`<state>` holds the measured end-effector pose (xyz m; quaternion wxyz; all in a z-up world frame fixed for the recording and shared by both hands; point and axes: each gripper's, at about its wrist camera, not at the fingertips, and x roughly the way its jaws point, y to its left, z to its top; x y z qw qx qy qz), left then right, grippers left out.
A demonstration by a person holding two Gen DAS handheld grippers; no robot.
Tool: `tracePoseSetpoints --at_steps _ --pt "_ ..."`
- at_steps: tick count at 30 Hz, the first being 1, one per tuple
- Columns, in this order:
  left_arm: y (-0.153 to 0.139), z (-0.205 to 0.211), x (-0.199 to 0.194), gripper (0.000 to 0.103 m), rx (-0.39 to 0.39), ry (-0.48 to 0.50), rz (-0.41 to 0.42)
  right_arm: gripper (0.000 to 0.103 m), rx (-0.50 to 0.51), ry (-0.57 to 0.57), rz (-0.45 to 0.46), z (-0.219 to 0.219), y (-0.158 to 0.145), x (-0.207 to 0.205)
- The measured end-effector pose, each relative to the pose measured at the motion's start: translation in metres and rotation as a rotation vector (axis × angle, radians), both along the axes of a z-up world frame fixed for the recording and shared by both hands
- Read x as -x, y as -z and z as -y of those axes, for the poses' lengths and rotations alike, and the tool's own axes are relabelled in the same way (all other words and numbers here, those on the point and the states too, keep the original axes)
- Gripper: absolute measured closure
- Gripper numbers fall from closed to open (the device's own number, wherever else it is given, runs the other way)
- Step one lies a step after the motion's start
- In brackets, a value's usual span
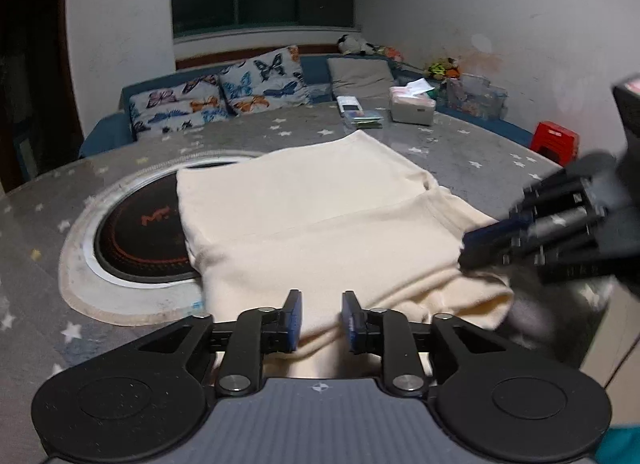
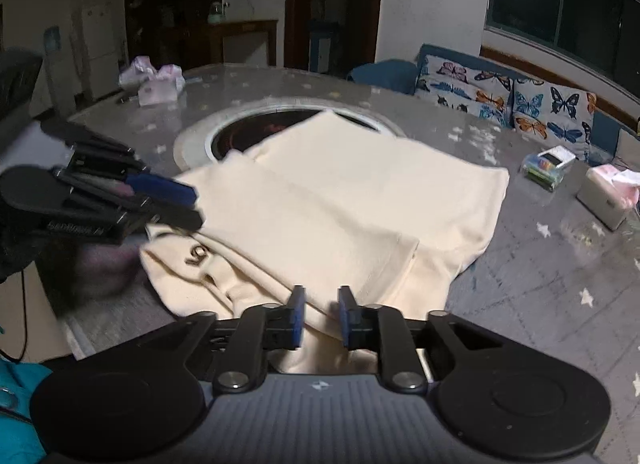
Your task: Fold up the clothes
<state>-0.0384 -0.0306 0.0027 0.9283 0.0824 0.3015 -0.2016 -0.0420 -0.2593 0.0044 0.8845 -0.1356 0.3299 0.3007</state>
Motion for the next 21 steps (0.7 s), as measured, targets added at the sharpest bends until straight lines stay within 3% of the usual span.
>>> tracePoseSetpoints --at_steps 3,9,16,17,18,21 --pt "0.0 -0.007 0.018 0.053 -0.074 0.047 0.04 0.073 0.012 -0.004 0.019 0.006 -0.009 0.004" --pt "0.016 0.001 0.048 0.053 -0.232 0.157 0.114 0.065 0.098 -0.017 0.038 0.017 -0.017 0.009" --pt "0.024 0.019 0.051 0.053 -0.275 0.208 0.226 0.049 0.216 -0.103 0.044 0.018 -0.015 0.026" --pt "0.025 0.021 0.049 0.056 -0.271 0.214 0.227 0.046 0.235 -0.121 0.044 0.018 -0.015 0.03" --pt "0.025 0.022 0.047 0.068 -0.267 0.218 0.227 0.044 0.254 -0.142 0.052 0.015 -0.013 0.034" --pt "0.022 0.022 0.04 0.088 -0.226 0.206 0.208 0.038 0.293 -0.198 0.069 0.006 -0.006 0.043"
